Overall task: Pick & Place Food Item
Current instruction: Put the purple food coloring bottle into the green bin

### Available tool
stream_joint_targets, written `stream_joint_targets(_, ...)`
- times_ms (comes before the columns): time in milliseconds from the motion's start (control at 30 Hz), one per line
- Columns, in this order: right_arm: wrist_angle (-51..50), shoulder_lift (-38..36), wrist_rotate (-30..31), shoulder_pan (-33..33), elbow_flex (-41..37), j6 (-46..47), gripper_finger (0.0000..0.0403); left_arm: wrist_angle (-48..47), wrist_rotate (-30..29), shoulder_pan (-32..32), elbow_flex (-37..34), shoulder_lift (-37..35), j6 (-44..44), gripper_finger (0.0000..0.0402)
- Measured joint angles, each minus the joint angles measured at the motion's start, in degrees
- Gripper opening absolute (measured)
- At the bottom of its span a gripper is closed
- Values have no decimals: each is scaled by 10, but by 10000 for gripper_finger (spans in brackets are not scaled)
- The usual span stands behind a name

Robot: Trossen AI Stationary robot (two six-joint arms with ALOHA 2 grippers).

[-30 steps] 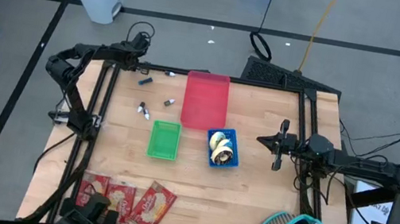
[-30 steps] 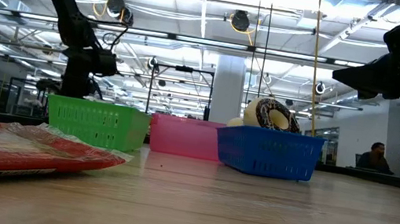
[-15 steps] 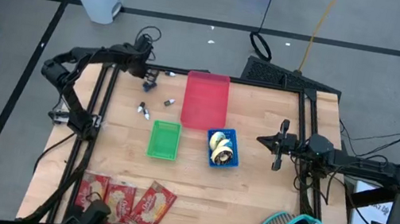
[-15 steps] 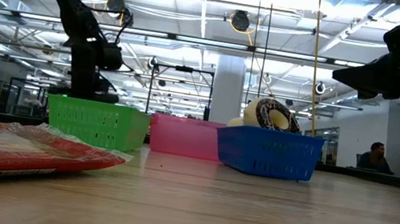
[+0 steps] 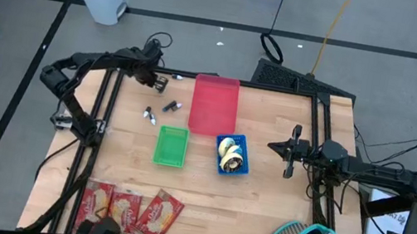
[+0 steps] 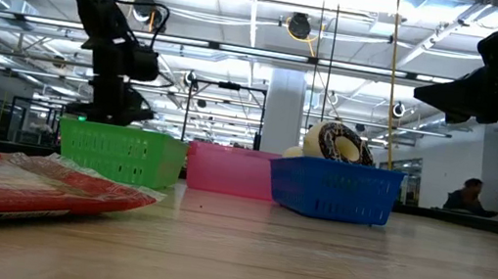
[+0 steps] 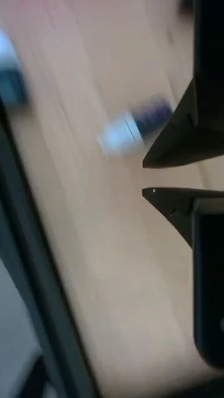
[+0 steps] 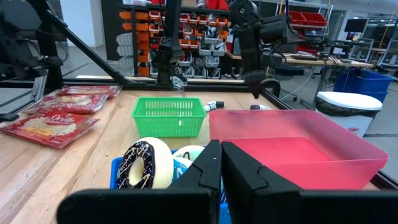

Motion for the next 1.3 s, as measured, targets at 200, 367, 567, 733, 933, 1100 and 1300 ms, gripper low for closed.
stream_joint_targets(200, 0, 0, 0, 0, 0, 0, 2, 48, 5, -62, 1, 0, -9, 139)
stream_joint_targets(367, 0, 0, 0, 0, 0, 0, 1, -4, -71, -97, 1, 0, -53, 184)
stream_joint_targets(567, 0, 0, 0, 0, 0, 0, 3, -15, -98, -101, 1, 0, -100, 201)
stream_joint_targets(733, 0, 0, 0, 0, 0, 0, 2, 11, -95, -100, 1, 0, -104, 209)
stream_joint_targets(933, 0, 0, 0, 0, 0, 0, 3, 8, -84, -87, 1, 0, -128, 197)
stream_joint_targets(1100, 0, 0, 0, 0, 0, 0, 1, 11, -77, -81, 1, 9, -132, 185)
stream_joint_targets(1300, 0, 0, 0, 0, 0, 0, 4, 20, -51, -81, 1, 40, -129, 184)
